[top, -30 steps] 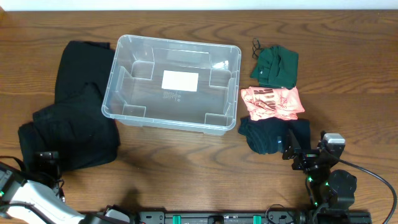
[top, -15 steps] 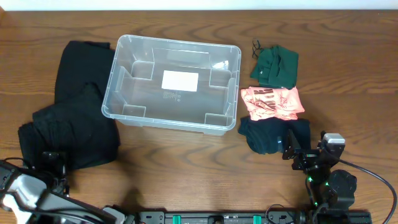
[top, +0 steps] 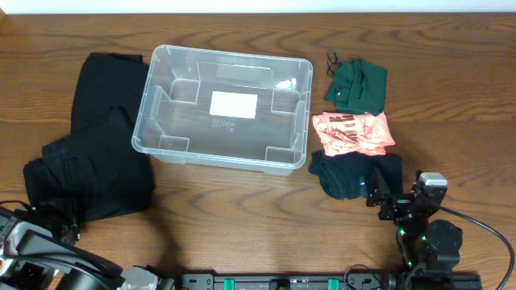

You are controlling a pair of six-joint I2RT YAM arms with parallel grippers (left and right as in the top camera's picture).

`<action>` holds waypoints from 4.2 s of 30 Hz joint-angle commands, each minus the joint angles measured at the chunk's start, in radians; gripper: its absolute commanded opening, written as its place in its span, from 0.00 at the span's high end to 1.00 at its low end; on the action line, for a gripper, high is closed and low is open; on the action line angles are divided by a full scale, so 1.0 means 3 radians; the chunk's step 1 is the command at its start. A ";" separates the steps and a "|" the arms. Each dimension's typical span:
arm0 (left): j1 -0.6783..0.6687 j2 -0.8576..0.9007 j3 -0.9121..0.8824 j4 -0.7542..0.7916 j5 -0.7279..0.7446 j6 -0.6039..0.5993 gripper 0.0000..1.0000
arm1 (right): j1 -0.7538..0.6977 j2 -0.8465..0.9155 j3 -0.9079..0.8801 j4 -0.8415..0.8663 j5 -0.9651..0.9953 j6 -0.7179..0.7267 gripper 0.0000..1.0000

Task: Pack container
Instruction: 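Reach the left gripper to the black pants and grasp them, then lift the black pants with the left gripper and drop them into the bin, then move the left gripper back to the black shirt and grasp it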

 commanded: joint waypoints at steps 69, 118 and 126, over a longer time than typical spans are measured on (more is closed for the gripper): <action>-0.5203 -0.0399 0.1789 0.0765 -0.1619 -0.1338 0.94 | 0.0047 -0.0017 -0.0005 -0.0010 0.0009 0.0025 0.01; -0.3512 -0.1998 0.1682 -0.1443 -0.2639 -0.0660 0.02 | 0.0047 -0.0017 -0.0005 -0.0010 0.0009 0.0025 0.01; -0.1817 -0.1272 0.1682 -0.1199 -0.0441 -0.0107 0.02 | 0.0047 -0.0017 -0.0005 -0.0010 0.0009 0.0025 0.01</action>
